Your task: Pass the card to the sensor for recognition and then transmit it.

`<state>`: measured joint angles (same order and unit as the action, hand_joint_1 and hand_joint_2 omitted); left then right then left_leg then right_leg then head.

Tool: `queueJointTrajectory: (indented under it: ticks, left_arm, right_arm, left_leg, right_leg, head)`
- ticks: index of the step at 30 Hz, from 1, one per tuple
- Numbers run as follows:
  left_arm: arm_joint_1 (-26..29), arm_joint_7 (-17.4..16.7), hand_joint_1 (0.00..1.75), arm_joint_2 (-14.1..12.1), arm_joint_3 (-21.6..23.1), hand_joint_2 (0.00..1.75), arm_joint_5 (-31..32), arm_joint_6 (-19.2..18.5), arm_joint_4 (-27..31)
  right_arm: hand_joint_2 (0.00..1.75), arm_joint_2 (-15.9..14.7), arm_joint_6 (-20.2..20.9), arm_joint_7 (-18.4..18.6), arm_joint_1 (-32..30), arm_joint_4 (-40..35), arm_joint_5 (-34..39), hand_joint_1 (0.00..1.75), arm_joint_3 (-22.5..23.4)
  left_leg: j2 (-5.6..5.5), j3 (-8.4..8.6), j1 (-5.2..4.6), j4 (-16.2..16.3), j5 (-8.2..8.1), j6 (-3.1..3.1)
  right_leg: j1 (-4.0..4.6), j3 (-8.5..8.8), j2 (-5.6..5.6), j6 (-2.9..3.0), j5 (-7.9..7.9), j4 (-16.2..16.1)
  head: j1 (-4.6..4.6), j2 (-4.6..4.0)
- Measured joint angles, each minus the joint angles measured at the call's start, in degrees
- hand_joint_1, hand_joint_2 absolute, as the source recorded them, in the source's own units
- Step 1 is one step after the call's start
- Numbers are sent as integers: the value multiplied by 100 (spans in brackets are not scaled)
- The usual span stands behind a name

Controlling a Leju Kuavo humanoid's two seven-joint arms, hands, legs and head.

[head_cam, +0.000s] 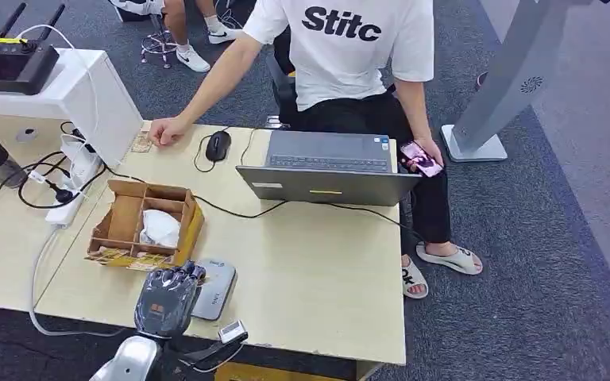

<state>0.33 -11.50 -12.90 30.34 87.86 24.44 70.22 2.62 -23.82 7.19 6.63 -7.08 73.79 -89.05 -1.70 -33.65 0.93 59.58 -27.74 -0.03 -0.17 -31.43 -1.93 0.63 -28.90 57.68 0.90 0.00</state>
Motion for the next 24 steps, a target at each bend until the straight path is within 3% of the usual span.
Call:
queueJointTrajectory:
  ticks: [7,18,24]
  left_arm:
    - [97,-103,175,4,0,175,0,48,-203]
    - [267,-544,175,-98,-4,175,-57,26,-566]
    - [75,-643,175,-92,-66,175,-164,236,-1091]
  right_arm:
    - [175,0,2,0,0,0,11,0,0]
    - [175,-2,44,13,0,2,-105,0,-2]
    - [175,-7,79,2,4,4,-142,0,-9]
  left_leg:
    - [0,-1,0,-1,0,0]
    - [-3,-1,0,-1,0,0]
    - [-7,4,0,-2,0,0]
  right_leg:
    - [0,-2,0,0,-1,0]
    - [0,0,4,-1,-1,0]
    - [0,8,10,-1,-1,0]
  head:
    - [0,0]
    - [0,0]
    - [0,0]
